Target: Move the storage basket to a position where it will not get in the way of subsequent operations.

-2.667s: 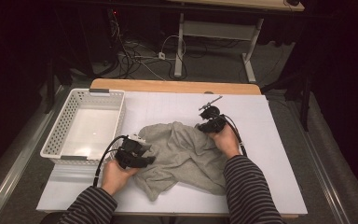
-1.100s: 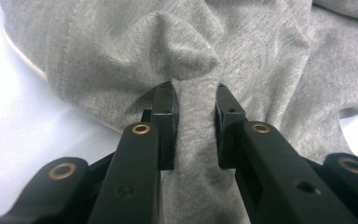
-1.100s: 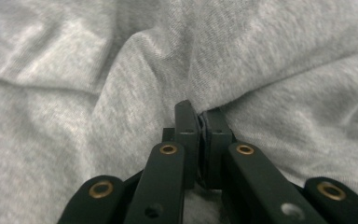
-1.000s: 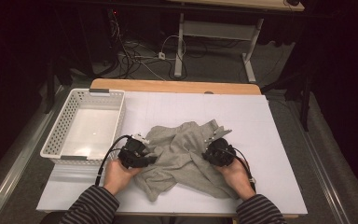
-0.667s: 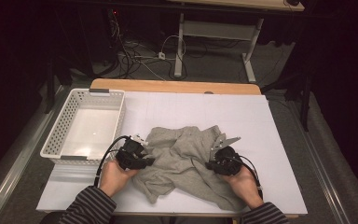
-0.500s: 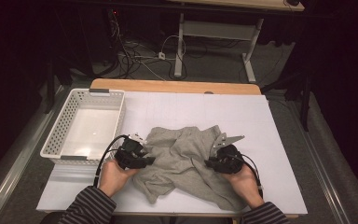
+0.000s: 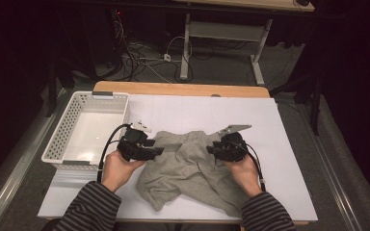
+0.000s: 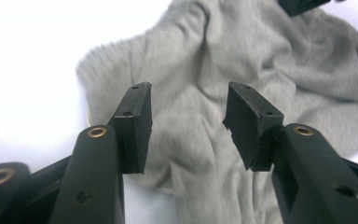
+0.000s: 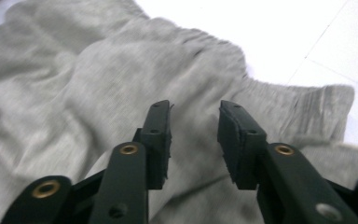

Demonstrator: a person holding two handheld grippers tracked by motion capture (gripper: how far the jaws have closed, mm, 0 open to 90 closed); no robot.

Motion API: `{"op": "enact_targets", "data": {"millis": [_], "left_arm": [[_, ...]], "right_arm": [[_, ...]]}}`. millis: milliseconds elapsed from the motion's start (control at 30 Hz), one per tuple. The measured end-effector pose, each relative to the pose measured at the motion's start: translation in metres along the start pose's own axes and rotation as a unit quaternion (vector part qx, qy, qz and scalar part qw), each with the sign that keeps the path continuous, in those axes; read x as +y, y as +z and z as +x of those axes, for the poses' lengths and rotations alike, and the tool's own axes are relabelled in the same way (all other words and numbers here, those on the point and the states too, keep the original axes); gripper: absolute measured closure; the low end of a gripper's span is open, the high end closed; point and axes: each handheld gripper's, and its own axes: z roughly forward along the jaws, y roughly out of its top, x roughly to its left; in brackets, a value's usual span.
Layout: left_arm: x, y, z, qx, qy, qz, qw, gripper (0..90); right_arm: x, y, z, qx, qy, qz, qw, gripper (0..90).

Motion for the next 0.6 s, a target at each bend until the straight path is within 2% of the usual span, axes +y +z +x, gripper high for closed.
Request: {"op": "enact_targets", "data": {"millis": [100, 133, 167, 200, 267, 433, 533, 600], "left_arm": [[0.014, 0.008, 0.005, -0.008, -0.007, 0.003, 0.9999, 49.3], [0.018, 0.013, 0.008, -0.01, -0.01, 0.011, 0.9998, 48.7], [0.022, 0.018, 0.01, -0.006, -0.01, 0.019, 0.9998, 48.6], [0.025, 0.022, 0.013, -0.002, -0.011, 0.019, 0.9997, 48.6], [0.031, 0.029, 0.019, 0.003, -0.018, 0.021, 0.9996, 48.6], [0.039, 0.049, 0.037, 0.023, -0.052, 0.032, 0.9979, 46.8], [0.043, 0.061, 0.045, 0.04, -0.057, 0.048, 0.9964, 44.5], [0.045, 0.071, 0.046, 0.055, -0.055, 0.066, 0.9948, 43.3]], "right_arm": [[0.004, 0.011, -0.004, 0.001, 0.007, 0.015, 0.9999, 64.3], [0.003, 0.015, -0.005, 0.002, 0.008, 0.026, 0.9996, 66.3], [0.0, 0.026, -0.005, 0.006, 0.001, 0.057, 0.9984, 71.2], [0.0, 0.026, -0.005, 0.006, 0.001, 0.057, 0.9984, 71.2], [-0.005, 0.032, -0.003, 0.015, -0.004, 0.079, 0.9968, 78.1], [-0.014, 0.032, 0.001, 0.027, -0.014, 0.072, 0.9969, 83.1], [-0.013, 0.03, 0.005, 0.025, -0.035, 0.082, 0.9957, 82.4], [-0.01, 0.027, 0.004, 0.024, -0.039, 0.079, 0.9959, 77.4]]}}
